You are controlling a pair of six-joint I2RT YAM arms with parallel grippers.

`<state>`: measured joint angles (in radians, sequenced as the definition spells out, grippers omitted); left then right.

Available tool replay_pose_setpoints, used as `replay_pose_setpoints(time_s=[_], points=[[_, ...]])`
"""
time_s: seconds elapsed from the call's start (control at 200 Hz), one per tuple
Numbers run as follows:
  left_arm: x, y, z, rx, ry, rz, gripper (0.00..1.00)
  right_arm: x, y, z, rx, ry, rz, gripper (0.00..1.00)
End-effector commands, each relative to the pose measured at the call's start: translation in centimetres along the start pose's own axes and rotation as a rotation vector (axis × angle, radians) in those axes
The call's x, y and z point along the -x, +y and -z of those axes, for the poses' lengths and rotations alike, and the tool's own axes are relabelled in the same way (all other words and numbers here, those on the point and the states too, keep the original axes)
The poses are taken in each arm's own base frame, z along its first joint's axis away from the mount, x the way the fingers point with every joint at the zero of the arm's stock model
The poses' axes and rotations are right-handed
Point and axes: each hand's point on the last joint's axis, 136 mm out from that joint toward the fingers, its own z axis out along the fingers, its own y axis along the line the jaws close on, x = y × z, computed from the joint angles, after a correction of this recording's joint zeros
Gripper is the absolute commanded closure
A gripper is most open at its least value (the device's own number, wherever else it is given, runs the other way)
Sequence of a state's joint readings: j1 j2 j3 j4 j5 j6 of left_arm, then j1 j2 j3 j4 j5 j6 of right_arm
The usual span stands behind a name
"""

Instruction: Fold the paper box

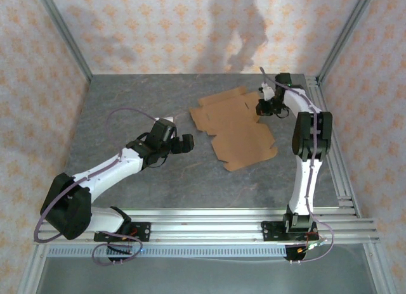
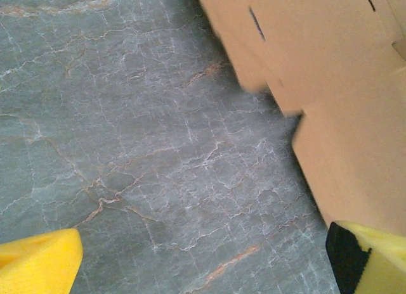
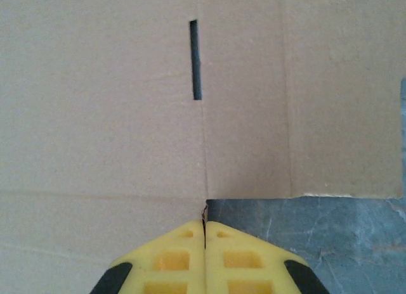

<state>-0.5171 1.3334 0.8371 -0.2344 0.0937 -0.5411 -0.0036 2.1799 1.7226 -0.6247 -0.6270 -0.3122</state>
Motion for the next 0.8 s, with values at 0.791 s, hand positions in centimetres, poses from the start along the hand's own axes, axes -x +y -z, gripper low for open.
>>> replay_pose_setpoints(time_s=[0.791], points=[[1.5, -2.1, 0.5, -0.061, -0.026, -0.036, 0.0, -4.9, 3.6, 6.2, -0.317, -0.885, -0.908, 1.0]])
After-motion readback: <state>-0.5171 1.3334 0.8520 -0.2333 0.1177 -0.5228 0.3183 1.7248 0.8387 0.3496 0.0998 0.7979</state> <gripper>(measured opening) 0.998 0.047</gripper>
